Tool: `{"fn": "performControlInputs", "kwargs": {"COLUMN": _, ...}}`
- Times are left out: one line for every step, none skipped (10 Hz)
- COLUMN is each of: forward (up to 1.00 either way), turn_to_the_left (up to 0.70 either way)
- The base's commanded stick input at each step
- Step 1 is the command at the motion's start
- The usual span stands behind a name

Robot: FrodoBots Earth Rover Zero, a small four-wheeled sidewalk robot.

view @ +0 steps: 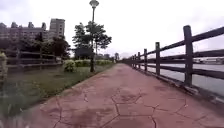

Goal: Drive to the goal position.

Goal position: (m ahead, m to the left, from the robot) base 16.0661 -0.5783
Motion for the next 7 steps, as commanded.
{"fn": "performControlInputs", "kwargs": {"forward": 1.00, "turn_to_the_left": -0.14}}
{"fn": "performControlInputs", "kwargs": {"forward": 1.00, "turn_to_the_left": -0.40}}
{"fn": "performControlInputs", "kwargs": {"forward": 1.00, "turn_to_the_left": -0.37}}
{"fn": "performControlInputs", "kwargs": {"forward": 1.00, "turn_to_the_left": -0.30}}
{"fn": "performControlInputs", "kwargs": {"forward": 1.00, "turn_to_the_left": 0.00}}
{"fn": "performControlInputs", "kwargs": {"forward": 1.00, "turn_to_the_left": 0.00}}
{"fn": "performControlInputs", "kwargs": {"forward": 1.00, "turn_to_the_left": 0.00}}
